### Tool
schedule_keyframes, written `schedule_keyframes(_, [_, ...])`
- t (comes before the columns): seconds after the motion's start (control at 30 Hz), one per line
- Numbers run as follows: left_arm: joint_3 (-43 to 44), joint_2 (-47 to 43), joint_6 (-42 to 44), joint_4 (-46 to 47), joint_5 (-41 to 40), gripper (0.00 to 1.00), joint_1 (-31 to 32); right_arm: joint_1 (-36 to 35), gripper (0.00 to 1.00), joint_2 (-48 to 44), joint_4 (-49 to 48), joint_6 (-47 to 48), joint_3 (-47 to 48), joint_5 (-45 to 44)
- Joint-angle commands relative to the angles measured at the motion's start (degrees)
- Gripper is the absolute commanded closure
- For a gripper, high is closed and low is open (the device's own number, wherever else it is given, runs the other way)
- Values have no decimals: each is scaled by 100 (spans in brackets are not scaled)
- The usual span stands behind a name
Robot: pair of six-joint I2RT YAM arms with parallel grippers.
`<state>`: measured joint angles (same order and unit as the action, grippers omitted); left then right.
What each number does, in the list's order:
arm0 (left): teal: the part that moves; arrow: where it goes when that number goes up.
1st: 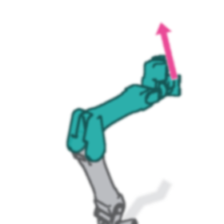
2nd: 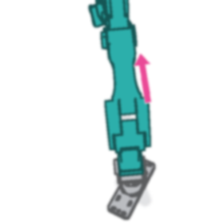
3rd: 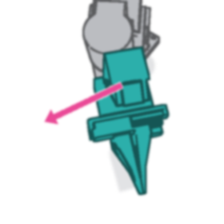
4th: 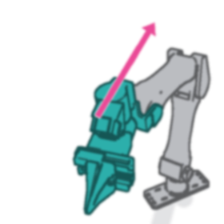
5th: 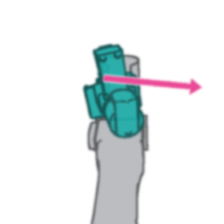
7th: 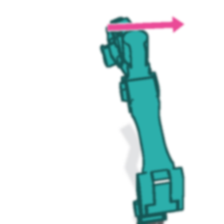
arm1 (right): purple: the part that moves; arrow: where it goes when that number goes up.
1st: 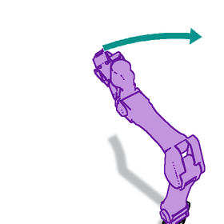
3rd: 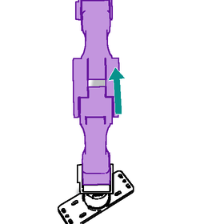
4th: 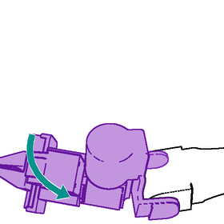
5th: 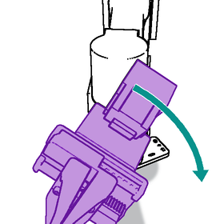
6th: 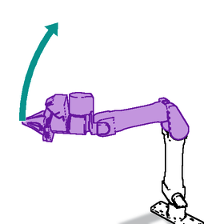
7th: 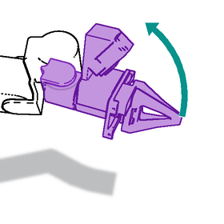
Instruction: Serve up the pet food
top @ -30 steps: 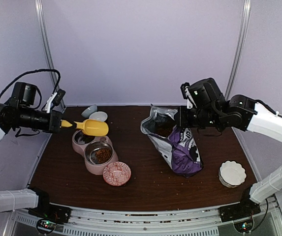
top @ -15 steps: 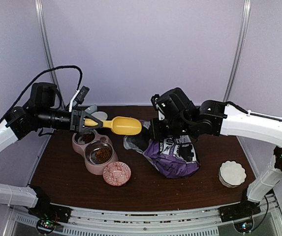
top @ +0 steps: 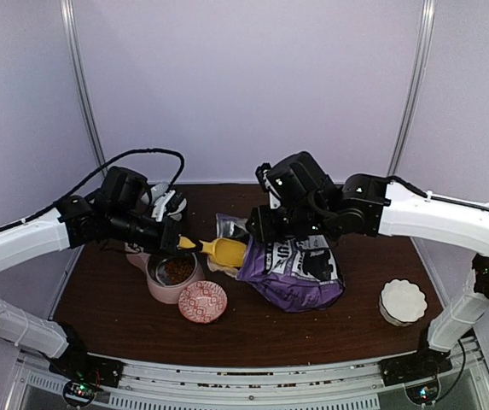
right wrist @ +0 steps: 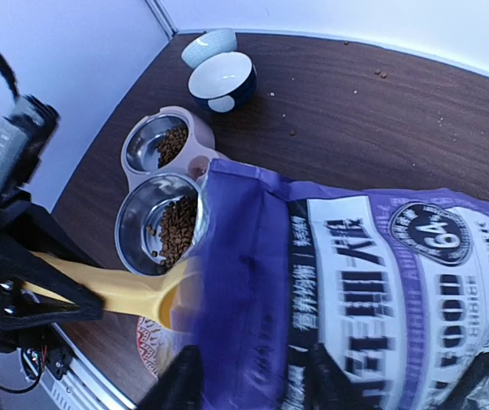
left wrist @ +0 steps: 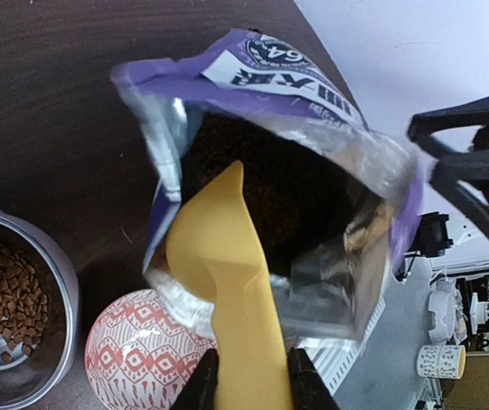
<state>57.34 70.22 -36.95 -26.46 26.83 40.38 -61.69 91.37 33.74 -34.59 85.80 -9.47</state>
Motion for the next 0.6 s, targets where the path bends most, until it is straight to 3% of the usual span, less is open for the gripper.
schedule_keyframes(0.0, [-109, 545, -186, 316, -457, 100, 132, 47, 39, -539, -44, 100, -57, -388])
schedule_keyframes(0.07, [-109, 692, -205, 311, -517, 100, 174, 176, 24, -834, -12, 116, -292, -452])
schedule_keyframes(0.13, [-97, 788, -216, 262, -593, 100, 204, 414, 15, -1138, 99, 65, -564, -371])
schedule_keyframes(0.3, [78, 813, -166, -123, -1001, 100, 326, 1179, 7, -1790, 181, -209, -1624, 7])
schedule_keyframes(0.57, [67, 832, -114, -359, -1325, 100, 392, 1969, 10, -2253, -271, -563, -3161, 874])
